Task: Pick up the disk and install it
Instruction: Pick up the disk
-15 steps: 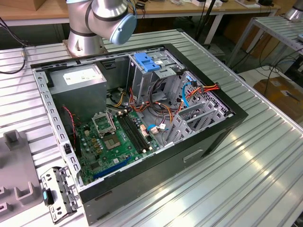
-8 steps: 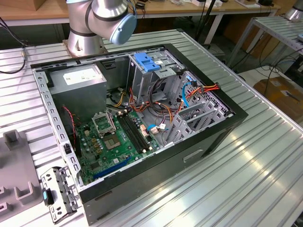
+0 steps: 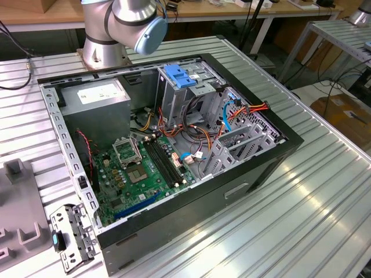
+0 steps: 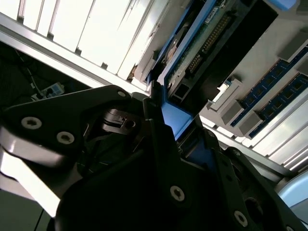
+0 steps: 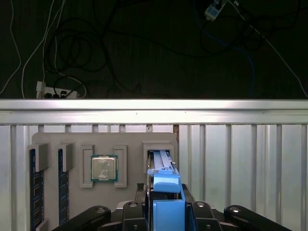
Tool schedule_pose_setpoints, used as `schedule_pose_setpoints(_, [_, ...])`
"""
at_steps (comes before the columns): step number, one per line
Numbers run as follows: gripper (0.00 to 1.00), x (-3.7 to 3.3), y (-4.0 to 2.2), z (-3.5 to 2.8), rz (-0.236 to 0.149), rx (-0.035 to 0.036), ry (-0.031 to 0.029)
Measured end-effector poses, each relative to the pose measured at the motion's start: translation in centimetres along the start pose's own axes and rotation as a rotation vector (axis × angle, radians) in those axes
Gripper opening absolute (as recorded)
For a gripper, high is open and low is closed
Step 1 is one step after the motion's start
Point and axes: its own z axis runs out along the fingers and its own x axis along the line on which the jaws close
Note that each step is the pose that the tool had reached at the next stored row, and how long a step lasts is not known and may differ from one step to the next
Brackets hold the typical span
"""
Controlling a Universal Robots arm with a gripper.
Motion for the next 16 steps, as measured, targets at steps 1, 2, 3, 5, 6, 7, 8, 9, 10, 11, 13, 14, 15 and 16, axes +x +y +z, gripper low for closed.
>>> schedule_pose_setpoints(1, [0.37,0.0,0.0,-0.04,0.0,0.0001,-0.0001])
schedule_pose_setpoints(2, [0.37,0.0,0.0,-0.1,0.0,0.0,0.0])
schedule_pose_setpoints(3, [0.37,0.0,0.0,-0.15,0.0,0.0001,-0.0001])
schedule_pose_setpoints(5, [0.37,-0.01,0.0,-0.32,0.0,0.0,0.0])
schedule_pose_setpoints(6, [0.37,-0.01,0.0,-0.36,0.0,0.0001,-0.0001])
schedule_pose_setpoints(7, [0.37,-0.01,0.0,-0.43,0.0,0.0,0.0])
schedule_pose_setpoints(8, [0.37,-0.01,0.0,-0.47,0.0,0.0001,-0.0001])
schedule_pose_setpoints(9, [0.37,-0.01,0.0,-0.52,0.0,0.0001,-0.0001])
schedule_pose_setpoints(10, [0.37,-0.01,0.0,-0.57,0.0,0.0001,-0.0001])
schedule_pose_setpoints(11, [0.37,-0.01,0.0,-0.63,0.0,0.0,0.0])
schedule_pose_setpoints(13, [0.37,-0.01,0.0,-0.76,0.0,-0.0001,0.0])
schedule_pose_setpoints(14, [0.37,-0.01,0.0,-0.81,0.0,0.0001,-0.0001])
schedule_pose_setpoints(15, [0.37,-0.01,0.0,-0.87,0.0,0.0001,-0.0001])
schedule_pose_setpoints(16, [0.37,-0.01,0.0,-0.93,0.0,0.0001,-0.0001])
